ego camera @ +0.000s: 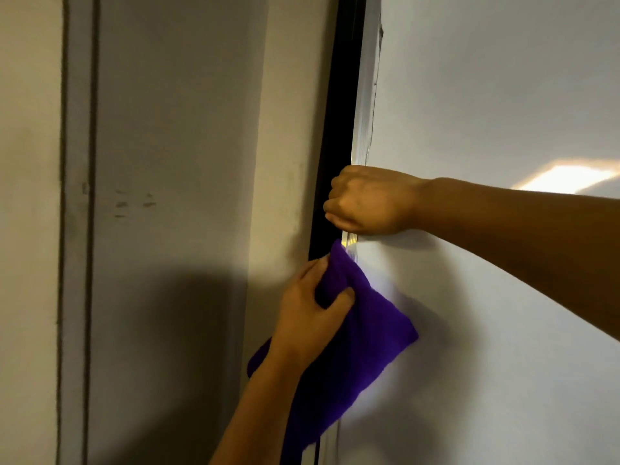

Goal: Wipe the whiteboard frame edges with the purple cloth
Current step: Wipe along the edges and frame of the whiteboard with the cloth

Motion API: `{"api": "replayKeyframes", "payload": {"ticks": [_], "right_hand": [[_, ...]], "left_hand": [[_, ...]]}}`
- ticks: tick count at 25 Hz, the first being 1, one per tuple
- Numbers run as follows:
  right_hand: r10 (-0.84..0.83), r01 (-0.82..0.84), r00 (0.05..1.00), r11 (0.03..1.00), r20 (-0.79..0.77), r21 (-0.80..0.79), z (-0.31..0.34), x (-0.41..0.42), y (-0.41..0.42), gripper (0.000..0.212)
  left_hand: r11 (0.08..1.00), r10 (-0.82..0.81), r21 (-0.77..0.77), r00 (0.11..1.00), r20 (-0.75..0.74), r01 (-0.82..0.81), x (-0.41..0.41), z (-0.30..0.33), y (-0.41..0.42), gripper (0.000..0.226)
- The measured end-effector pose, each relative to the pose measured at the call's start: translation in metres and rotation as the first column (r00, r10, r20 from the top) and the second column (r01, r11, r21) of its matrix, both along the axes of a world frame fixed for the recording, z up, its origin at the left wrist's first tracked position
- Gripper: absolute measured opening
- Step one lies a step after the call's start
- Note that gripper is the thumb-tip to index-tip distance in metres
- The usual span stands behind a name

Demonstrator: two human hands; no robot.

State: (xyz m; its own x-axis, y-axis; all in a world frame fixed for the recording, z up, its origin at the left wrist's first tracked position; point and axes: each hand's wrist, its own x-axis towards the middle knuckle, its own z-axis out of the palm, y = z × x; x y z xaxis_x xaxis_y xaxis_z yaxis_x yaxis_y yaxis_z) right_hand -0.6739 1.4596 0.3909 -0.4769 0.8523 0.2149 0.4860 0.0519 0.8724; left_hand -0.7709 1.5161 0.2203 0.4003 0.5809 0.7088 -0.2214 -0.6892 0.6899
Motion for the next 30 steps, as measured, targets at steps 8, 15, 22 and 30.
{"api": "replayKeyframes", "payload": {"ticks": [8,15,22,30], "right_hand": [[-0.015,0.015,0.998,1.0,-0.06,-0.016,-0.001,-0.006,-0.005,0.055],[-0.009,0.008,1.0,0.999,0.018,0.053,0.05,0.005,0.001,0.058],[0.031,-0.043,0.995,0.991,0.093,0.124,0.115,0.031,0.024,0.058],[0.101,-0.119,0.985,0.985,0.139,0.126,0.135,0.053,0.031,0.054]], "left_hand": [[0.997,0.073,0.01,0.996,-0.056,-0.073,0.022,0.028,-0.005,0.046],[0.982,0.136,-0.128,0.991,-0.015,-0.137,0.035,0.045,-0.003,0.061],[0.968,0.22,-0.11,0.975,-0.043,-0.224,0.042,0.069,0.001,0.076],[0.979,0.196,-0.088,0.971,0.135,-0.185,0.072,0.119,0.008,0.073]]}}
